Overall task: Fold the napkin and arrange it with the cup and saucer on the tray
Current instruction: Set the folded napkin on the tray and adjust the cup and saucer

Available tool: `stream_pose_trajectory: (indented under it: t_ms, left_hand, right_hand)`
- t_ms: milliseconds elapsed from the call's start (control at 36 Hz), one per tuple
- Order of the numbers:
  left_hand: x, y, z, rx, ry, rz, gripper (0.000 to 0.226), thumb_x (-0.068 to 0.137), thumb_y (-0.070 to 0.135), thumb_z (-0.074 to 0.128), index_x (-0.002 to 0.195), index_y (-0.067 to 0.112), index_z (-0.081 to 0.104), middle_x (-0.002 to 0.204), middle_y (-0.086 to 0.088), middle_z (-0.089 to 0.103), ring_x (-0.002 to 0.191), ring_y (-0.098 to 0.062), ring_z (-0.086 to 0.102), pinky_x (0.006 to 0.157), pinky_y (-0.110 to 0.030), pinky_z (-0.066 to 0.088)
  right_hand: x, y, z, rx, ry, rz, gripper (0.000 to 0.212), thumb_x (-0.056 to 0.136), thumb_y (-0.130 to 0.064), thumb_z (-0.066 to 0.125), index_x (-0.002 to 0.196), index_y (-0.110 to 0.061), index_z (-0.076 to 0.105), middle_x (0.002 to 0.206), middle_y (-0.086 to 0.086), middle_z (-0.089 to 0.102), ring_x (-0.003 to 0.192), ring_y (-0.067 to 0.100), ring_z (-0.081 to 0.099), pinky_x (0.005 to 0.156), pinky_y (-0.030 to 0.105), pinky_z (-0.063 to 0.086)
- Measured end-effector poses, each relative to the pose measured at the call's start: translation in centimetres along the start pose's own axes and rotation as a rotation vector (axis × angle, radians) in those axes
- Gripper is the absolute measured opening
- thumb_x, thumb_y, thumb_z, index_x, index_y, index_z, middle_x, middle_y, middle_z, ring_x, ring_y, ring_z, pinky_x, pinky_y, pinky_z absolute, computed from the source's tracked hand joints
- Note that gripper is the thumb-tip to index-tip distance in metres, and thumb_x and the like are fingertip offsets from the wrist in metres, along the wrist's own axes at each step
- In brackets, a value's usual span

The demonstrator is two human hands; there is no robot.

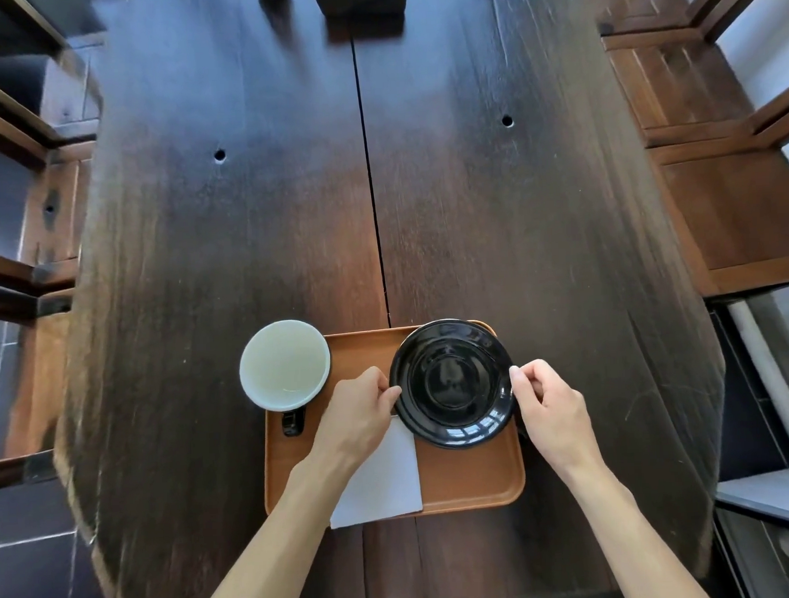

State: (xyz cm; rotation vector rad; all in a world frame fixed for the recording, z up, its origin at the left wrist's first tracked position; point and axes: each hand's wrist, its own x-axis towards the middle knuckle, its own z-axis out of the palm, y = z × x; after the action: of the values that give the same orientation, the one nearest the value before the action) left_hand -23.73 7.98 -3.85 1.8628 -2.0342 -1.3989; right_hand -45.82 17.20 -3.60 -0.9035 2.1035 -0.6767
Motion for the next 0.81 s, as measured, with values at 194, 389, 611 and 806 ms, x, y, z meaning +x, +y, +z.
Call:
stream_pose_trajectory:
  t_ms: [194,389,611,806]
  left_hand:
    - [0.4,0.3,-0.4,-0.018,-0.023,0.012,0.033,0.102,0.037,0.049,0.083,0.013,0.06,0.071,-0.004,0.066,0.062,-0.013,0.06,0.056,-0.02,0.047]
    - [1.8,1.5,-1.1,0.006,0.016,0.057,0.026,0.105,0.03,0.042,0.092,0.014,0.058,0.071,0.006,0.061,0.059,-0.008,0.054,0.049,-0.011,0.039]
    - [2.7,1.7,-1.1,0.066,0.025,0.079,0.023,0.104,0.023,0.046,0.086,0.014,0.056,0.064,0.009,0.053,0.056,-0.009,0.048,0.047,-0.016,0.035]
    - [2.1,1.7,-0.7,-0.039,0.01,0.032,0.022,0.104,0.023,0.046,0.087,0.012,0.056,0.065,0.006,0.056,0.055,-0.008,0.048,0.049,-0.005,0.038]
  right_hand:
    - [0.4,0.0,0.0,-0.028,-0.07,0.063,0.016,0.103,-0.035,0.047,0.093,-0.024,0.054,0.08,0.006,0.073,0.083,0.018,0.065,0.07,0.025,0.047]
    - [0.0,0.4,0.0,-0.128,-0.104,0.099,0.031,0.103,-0.039,0.046,0.082,-0.019,0.055,0.071,0.002,0.068,0.072,0.02,0.065,0.069,0.04,0.052]
    - [0.5,0.2,0.3,-0.197,-0.047,0.058,0.038,0.103,-0.04,0.042,0.071,-0.02,0.039,0.062,0.001,0.058,0.062,0.023,0.058,0.061,0.046,0.05]
    - [0.6,-0.7,0.1,-0.23,-0.049,0.081,0.038,0.104,-0.042,0.04,0.075,-0.018,0.042,0.067,0.002,0.06,0.066,0.021,0.058,0.062,0.04,0.048]
